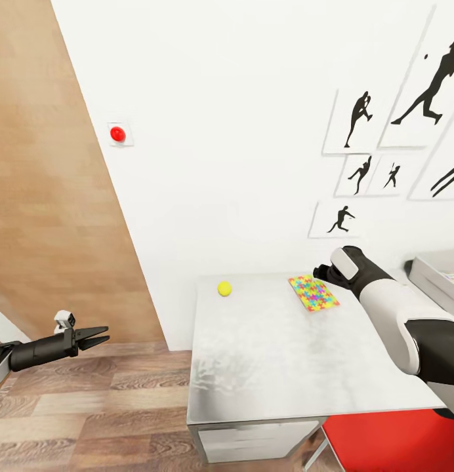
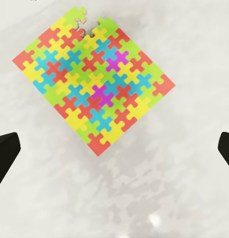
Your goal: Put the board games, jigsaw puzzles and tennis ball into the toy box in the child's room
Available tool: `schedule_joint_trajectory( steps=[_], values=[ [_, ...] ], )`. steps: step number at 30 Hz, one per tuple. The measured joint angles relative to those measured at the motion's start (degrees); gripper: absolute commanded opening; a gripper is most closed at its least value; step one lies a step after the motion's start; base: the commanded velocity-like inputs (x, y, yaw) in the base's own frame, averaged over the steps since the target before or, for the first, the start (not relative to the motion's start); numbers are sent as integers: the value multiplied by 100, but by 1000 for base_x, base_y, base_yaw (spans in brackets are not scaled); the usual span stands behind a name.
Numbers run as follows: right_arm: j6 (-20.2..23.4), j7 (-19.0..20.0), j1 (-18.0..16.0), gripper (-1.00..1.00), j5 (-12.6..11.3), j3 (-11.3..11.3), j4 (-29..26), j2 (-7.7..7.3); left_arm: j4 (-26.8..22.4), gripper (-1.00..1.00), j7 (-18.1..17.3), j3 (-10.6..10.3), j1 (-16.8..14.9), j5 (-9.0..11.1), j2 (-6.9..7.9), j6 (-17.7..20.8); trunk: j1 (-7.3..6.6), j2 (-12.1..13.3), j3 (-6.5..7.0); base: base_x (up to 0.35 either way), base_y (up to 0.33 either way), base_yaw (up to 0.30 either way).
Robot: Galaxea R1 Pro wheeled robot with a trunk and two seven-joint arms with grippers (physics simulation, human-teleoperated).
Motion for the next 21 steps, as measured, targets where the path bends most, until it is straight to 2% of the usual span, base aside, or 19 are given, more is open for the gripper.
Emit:
schedule_joint_trajectory(
  steps=[8,17,21],
  values=[
    [-69,2,8,100,0,0,0,0,-1,100,-2,0,0,-2,0,7,-1,0,0,38,77,0],
    [-74,1,9,100,0,0,0,-7,0,100,-1,0,1,-1,0,5,-3,-1,0,242,114,-1],
    [-73,0,9,100,1,0,-1,-53,0,100,0,0,-1,-1,0,1,-2,0,-2,181,43,-71]
  ],
)
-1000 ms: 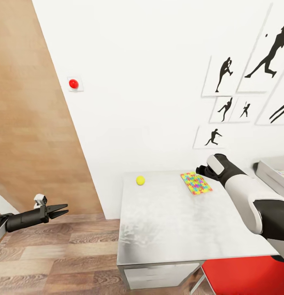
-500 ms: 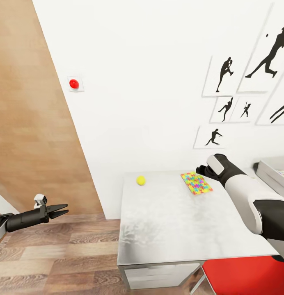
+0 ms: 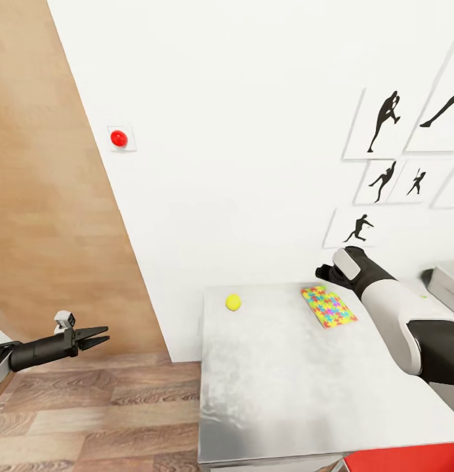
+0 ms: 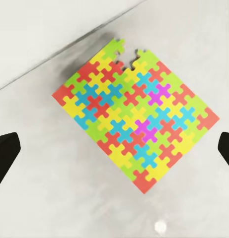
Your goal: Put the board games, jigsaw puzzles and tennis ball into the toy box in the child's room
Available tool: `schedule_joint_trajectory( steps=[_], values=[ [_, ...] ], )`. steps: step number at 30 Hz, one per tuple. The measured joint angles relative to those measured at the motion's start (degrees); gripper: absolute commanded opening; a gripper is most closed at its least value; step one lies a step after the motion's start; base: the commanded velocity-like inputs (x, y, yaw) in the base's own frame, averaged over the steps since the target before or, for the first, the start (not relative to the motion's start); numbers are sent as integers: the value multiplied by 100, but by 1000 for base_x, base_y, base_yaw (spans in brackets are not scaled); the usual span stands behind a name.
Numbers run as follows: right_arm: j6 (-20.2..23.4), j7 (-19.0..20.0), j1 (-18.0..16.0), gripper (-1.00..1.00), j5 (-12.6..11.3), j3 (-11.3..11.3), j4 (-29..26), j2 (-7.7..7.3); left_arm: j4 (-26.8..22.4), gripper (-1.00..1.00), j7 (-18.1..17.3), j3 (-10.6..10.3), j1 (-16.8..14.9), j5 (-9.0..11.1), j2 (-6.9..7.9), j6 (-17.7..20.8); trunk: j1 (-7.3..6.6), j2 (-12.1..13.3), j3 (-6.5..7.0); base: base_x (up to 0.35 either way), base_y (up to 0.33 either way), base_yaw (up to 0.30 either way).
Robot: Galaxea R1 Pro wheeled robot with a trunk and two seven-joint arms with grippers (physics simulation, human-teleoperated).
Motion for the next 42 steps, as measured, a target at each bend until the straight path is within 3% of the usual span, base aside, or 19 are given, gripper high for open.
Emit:
schedule_joint_trajectory(
  steps=[6,30,42],
  values=[
    [-1,0,0,100,-4,0,0,-71,0,100,0,-6,1,1,-3,-1,2,1,-19,31,7,-183],
    [-172,-2,-1,100,-2,6,1,-71,0,100,1,-8,2,4,-8,-1,2,0,-137,3,-65,-210],
    [-285,-1,-1,100,-1,15,1,-70,0,100,52,0,-1,0,0,-1,2,0,-153,6,-31,-38]
  ],
)
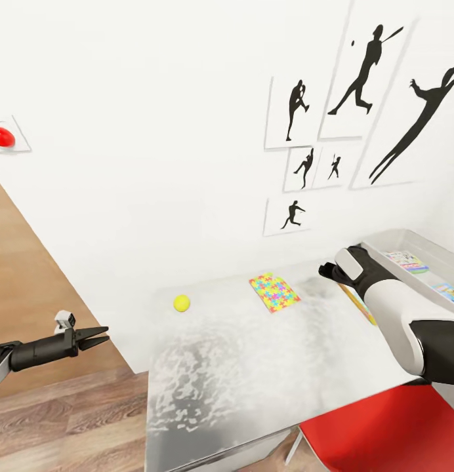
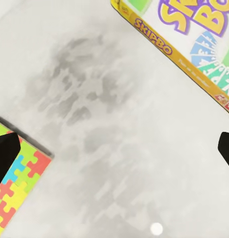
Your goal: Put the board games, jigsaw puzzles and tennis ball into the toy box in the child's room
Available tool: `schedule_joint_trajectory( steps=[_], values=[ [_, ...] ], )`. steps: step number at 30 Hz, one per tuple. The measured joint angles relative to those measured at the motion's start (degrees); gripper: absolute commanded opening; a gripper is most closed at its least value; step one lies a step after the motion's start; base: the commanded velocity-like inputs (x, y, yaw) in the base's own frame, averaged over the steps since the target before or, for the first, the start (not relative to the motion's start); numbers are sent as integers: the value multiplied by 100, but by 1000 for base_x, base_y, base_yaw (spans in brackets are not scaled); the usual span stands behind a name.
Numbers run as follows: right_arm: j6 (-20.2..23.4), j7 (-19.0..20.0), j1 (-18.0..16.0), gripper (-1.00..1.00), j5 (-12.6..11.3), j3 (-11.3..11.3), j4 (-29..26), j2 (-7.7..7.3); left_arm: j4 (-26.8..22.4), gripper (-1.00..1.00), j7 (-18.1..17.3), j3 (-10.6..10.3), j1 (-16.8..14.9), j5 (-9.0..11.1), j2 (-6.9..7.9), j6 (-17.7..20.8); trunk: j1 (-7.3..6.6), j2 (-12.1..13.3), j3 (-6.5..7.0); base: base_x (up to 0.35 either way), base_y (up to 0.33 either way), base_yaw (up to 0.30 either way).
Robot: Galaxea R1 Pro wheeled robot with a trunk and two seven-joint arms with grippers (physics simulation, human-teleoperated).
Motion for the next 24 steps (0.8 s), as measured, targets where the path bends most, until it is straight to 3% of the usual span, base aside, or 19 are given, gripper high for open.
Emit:
schedule_joint_trajectory(
  steps=[8,24],
  values=[
    [-2,0,4,100,0,0,0,0,0,100,1,0,2,0,1,0,0,0,0,0,-1,-1],
    [2,9,1,100,-1,0,0,48,0,100,-4,0,0,1,0,-2,0,0,0,107,0,0]
  ],
)
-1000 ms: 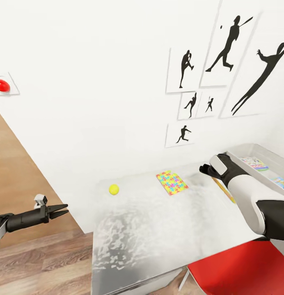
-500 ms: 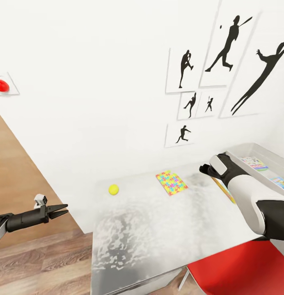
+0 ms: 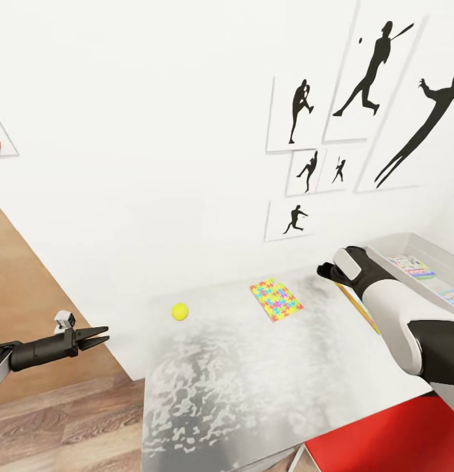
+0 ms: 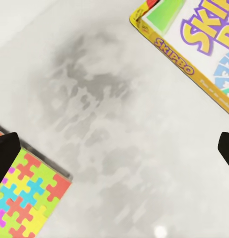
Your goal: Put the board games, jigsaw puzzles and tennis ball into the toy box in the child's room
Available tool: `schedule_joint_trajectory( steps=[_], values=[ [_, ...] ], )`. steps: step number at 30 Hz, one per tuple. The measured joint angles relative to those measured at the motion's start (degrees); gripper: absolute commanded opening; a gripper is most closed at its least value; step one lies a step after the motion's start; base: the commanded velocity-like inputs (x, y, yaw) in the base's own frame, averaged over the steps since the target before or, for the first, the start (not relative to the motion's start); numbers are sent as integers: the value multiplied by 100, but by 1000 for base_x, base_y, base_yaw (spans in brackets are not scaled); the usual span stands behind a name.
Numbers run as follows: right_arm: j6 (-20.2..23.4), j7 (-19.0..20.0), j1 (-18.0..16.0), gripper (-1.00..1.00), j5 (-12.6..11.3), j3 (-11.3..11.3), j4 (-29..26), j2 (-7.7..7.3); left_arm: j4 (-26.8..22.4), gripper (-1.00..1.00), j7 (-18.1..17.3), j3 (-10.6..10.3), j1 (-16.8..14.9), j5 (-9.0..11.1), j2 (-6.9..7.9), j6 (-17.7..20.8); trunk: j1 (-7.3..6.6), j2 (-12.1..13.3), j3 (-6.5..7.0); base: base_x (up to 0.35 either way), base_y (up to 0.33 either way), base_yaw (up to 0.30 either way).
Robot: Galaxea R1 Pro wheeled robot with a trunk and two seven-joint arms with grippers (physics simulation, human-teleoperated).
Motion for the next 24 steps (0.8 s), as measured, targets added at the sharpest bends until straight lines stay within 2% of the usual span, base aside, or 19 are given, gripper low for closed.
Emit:
schedule_joint_trajectory(
  steps=[4,7,11,24],
  values=[
    [3,-6,0,100,4,73,4,15,0,100,-3,3,0,1,0,-2,0,0,0,7,0,0],
    [7,-8,-2,100,-3,331,8,25,0,100,-4,5,2,0,1,-4,0,0,-4,2,0,0],
    [10,-8,-3,100,-9,526,9,37,0,100,-4,2,-1,0,1,-1,0,0,-24,0,0,0],
    [42,-16,-9,100,-31,597,39,64,0,100,-34,0,2,5,1,-9,0,0,-121,0,0,0]
  ],
)
